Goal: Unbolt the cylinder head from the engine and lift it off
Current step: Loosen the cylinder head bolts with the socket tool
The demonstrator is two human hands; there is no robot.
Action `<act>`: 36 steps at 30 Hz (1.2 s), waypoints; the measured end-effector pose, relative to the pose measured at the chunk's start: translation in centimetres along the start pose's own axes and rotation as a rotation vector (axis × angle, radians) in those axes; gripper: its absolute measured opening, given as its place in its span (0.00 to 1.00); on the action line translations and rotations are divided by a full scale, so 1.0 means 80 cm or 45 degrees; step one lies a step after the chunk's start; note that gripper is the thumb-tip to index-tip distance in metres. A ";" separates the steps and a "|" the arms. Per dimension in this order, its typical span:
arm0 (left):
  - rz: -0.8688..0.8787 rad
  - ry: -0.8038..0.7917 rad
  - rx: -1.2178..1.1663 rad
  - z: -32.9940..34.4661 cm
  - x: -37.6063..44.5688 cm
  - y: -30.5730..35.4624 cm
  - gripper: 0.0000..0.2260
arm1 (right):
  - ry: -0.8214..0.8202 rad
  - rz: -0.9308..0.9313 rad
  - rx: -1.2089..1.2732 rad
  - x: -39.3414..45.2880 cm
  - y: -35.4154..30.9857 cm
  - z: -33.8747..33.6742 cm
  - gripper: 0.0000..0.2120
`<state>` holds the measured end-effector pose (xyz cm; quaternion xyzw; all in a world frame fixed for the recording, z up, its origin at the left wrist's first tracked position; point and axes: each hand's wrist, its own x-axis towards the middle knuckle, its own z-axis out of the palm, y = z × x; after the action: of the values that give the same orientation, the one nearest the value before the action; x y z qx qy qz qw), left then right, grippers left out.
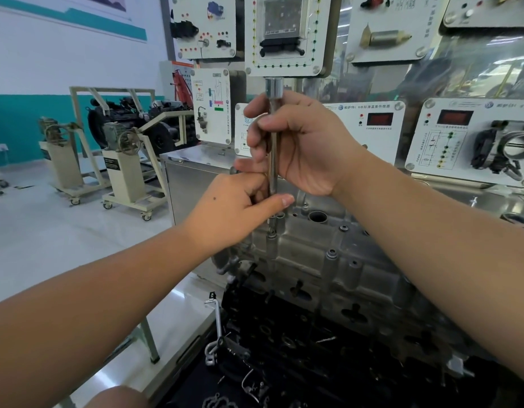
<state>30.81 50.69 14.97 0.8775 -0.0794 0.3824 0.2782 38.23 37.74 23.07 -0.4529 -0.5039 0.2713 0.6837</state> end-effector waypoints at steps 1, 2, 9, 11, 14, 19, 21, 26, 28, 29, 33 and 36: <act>-0.005 0.009 -0.002 0.000 0.000 0.001 0.18 | -0.017 0.006 0.005 0.000 0.000 -0.001 0.09; -0.007 0.021 -0.008 0.001 0.000 0.001 0.18 | -0.035 0.012 0.008 0.000 -0.001 -0.002 0.09; -0.012 0.093 -0.051 0.015 -0.011 -0.004 0.19 | -0.109 0.030 -0.358 -0.004 -0.006 -0.007 0.11; -0.021 0.116 -0.076 0.017 -0.013 -0.006 0.17 | -0.025 -0.104 -0.704 -0.007 -0.004 -0.007 0.09; -0.029 0.139 -0.107 0.024 -0.012 -0.005 0.16 | 0.184 -0.294 -1.112 -0.010 -0.003 -0.010 0.08; -0.032 0.124 -0.147 0.031 -0.015 -0.008 0.16 | 0.285 -0.351 -1.207 -0.020 -0.004 -0.015 0.14; -0.026 0.084 -0.241 0.031 -0.021 -0.013 0.13 | 0.255 -0.345 -1.244 -0.023 -0.001 -0.013 0.11; -0.098 0.047 -0.406 0.029 -0.023 -0.024 0.13 | 0.212 -0.263 -1.188 -0.022 0.007 -0.010 0.21; -0.107 0.059 -0.391 0.028 -0.021 -0.024 0.12 | 0.234 -0.269 -1.153 -0.023 0.010 -0.010 0.24; -0.110 0.065 -0.397 0.028 -0.020 -0.023 0.12 | 0.258 -0.280 -1.175 -0.023 0.011 -0.010 0.22; -0.144 0.054 -0.543 0.029 -0.016 -0.020 0.13 | 0.292 -0.295 -1.249 -0.022 0.014 -0.010 0.11; -0.192 -0.037 -0.656 0.026 -0.013 -0.020 0.11 | 0.207 -0.201 -1.078 -0.022 0.016 -0.009 0.15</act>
<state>31.95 50.84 12.38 0.7866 -0.1123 0.3151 0.5189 38.42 36.58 21.03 -0.6732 -0.5483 -0.0489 0.4937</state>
